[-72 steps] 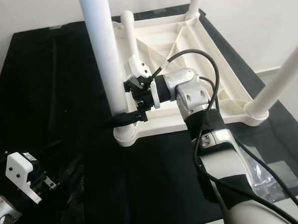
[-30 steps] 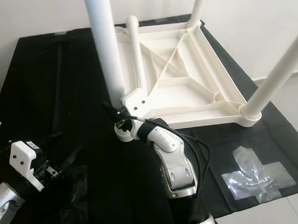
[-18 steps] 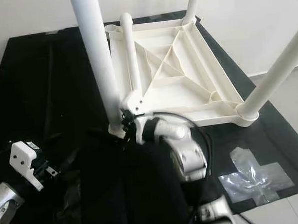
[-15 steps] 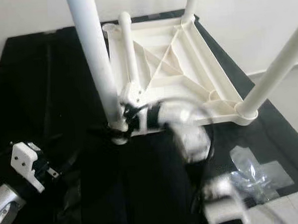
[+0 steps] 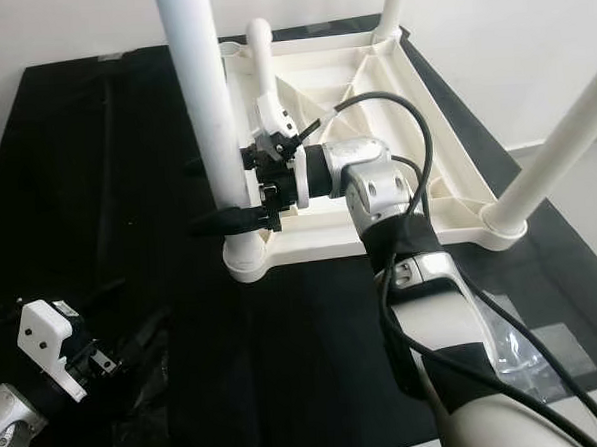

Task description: Building children table

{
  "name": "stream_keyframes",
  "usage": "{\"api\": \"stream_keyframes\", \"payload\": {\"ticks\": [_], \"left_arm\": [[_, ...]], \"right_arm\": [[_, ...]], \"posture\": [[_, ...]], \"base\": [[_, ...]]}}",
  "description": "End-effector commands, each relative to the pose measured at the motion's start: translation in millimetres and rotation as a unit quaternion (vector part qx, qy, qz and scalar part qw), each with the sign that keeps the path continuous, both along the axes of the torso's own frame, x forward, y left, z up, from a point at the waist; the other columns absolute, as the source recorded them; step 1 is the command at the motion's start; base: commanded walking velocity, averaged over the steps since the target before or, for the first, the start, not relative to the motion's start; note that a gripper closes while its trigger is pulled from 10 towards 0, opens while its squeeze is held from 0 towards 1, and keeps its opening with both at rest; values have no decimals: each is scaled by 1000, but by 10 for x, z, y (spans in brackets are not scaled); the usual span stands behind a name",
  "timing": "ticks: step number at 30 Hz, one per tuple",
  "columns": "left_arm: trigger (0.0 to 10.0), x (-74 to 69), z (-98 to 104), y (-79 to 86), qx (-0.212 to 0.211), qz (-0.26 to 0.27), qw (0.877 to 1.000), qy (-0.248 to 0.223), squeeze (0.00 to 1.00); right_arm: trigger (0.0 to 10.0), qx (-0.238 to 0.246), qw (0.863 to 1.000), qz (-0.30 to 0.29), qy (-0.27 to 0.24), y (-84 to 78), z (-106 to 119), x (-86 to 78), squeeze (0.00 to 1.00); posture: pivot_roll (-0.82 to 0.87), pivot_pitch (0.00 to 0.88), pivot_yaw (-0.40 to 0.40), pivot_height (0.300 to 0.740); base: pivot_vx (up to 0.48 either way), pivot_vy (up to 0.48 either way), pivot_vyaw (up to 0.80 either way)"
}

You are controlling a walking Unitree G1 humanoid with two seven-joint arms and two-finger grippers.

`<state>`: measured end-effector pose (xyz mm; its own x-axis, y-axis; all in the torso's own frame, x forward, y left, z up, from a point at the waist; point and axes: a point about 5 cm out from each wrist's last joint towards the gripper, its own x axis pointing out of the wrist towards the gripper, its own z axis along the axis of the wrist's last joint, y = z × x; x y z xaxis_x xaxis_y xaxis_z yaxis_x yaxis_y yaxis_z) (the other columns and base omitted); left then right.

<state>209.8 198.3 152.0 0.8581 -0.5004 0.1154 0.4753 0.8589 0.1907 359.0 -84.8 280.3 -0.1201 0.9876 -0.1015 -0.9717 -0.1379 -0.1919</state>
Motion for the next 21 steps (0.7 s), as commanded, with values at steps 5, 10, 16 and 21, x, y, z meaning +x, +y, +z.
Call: {"api": "stream_keyframes", "payload": {"ticks": [5, 10, 16, 21], "left_arm": [[10000, -51, 8, 19, 6, -4, 1000, 7, 0], [10000, -54, 23, 8, 5, -10, 1000, 8, 0], [10000, -53, 39, 17, -1, -12, 1000, 4, 0], [10000, -54, 70, 60, 6, -12, 1000, -5, 0]], "right_arm": [[0, -14, 1000, 24, 0, 68, -7, 14, 0], [0, -20, 1000, 18, 6, -11, -52, 41, 0], [0, -34, 996, -87, 1, -239, -427, 67, 0], [0, -3, 977, -201, 67, -264, -869, -116, 0]], "posture": [[6, 261, -20, 740], [20, 259, -14, 740], [-6, 257, -20, 740], [-28, 264, -28, 740]], "base": [[0, 0, 0], [0, 0, 0], [0, 0, 0], [0, 0, 0]]}}
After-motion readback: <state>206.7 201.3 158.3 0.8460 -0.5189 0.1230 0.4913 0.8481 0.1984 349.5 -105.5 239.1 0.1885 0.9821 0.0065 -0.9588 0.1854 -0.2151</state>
